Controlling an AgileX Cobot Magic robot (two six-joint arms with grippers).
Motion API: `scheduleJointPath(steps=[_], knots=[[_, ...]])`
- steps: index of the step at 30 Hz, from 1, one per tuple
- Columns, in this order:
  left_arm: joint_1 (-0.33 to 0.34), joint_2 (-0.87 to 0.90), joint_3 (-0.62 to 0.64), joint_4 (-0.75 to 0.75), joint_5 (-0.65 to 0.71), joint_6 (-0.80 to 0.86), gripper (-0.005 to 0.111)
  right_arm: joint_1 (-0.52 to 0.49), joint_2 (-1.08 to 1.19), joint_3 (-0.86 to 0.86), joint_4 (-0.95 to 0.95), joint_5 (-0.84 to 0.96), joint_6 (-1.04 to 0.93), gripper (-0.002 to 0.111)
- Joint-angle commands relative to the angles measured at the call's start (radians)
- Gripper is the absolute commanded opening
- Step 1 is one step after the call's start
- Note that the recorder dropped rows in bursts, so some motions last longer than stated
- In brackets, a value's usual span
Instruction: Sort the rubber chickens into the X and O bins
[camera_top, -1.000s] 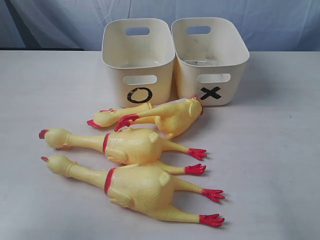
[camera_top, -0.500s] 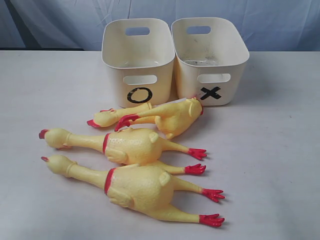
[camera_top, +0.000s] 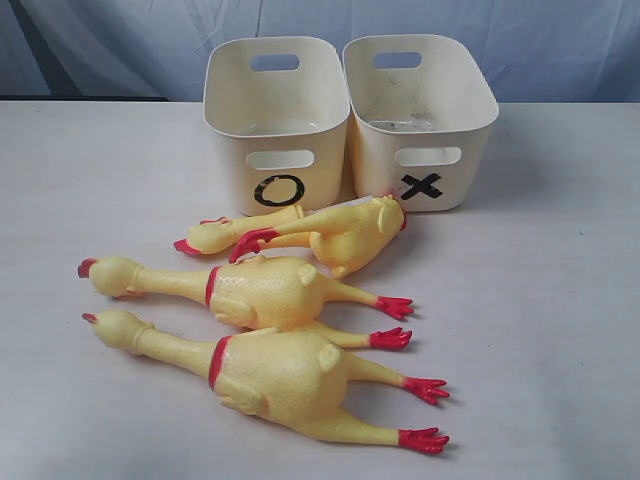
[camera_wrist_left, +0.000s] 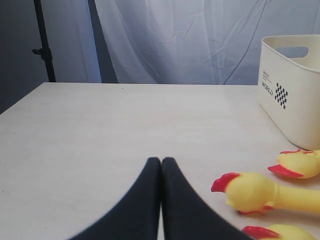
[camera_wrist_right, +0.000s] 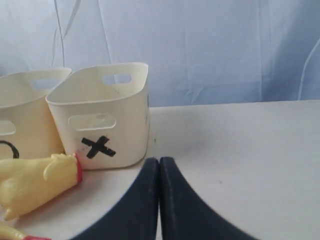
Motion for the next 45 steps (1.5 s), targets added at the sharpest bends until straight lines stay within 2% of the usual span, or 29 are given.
scheduleJointPath(steps=[1, 8, 13, 14, 15, 18, 22, 24, 25, 27, 30, 33, 37, 45], knots=[[-0.002, -0.005, -0.002, -0.002, -0.015, -0.004, 0.0, 0.005, -0.006, 0.002, 0.004, -0.154, -0.002, 0.0], [-0.002, -0.005, -0.002, -0.002, -0.015, -0.004, 0.0, 0.005, -0.006, 0.002, 0.042, -0.382, 0.01, 0.0], [-0.002, -0.005, -0.002, -0.002, -0.015, -0.004, 0.0, 0.005, -0.006, 0.002, 0.129, -0.483, 0.196, 0.0], [-0.002, -0.005, -0.002, -0.002, -0.015, -0.004, 0.0, 0.005, -0.006, 0.002, 0.17, -0.471, 0.357, 0.0], [-0.002, -0.005, -0.002, -0.002, -0.015, -0.004, 0.0, 0.005, -0.006, 0.002, 0.17, -0.473, 0.397, 0.0], [-0.002, -0.005, -0.002, -0.002, -0.015, -0.004, 0.0, 0.005, -0.006, -0.022, 0.105, -0.431, 0.414, 0.0], [-0.002, -0.005, -0.002, -0.002, -0.015, -0.004, 0.0, 0.005, -0.003, -0.207, -0.004, -0.148, 0.414, 0.0], [-0.002, -0.005, -0.002, -0.002, -0.015, -0.004, 0.0, 0.005, 0.058, -0.339, -0.008, 0.062, 0.375, 0.0], [-0.002, -0.005, -0.002, -0.002, -0.015, -0.004, 0.0, 0.005, 0.119, -0.432, 0.006, 0.192, 0.29, 0.0], [-0.002, -0.005, -0.002, -0.002, -0.015, -0.004, 0.0, 0.005, 0.207, -0.541, 0.069, 0.33, 0.103, 0.0], [-0.002, -0.005, -0.002, -0.002, -0.015, -0.004, 0.0, 0.005, 0.342, -0.672, 0.274, 0.462, -0.235, 0.0], [-0.002, -0.005, -0.002, -0.002, -0.015, -0.004, 0.0, 0.005, 0.459, -0.748, 0.41, 0.59, -0.459, 0.0], [-0.002, -0.005, -0.002, -0.002, -0.015, -0.004, 0.0, 0.021, 0.585, -0.783, 0.452, 0.632, -0.507, 0.0], [-0.002, -0.005, -0.002, -0.002, -0.015, -0.004, 0.0, 0.186, 0.876, -0.802, 0.458, 0.674, -0.563, -0.001]])
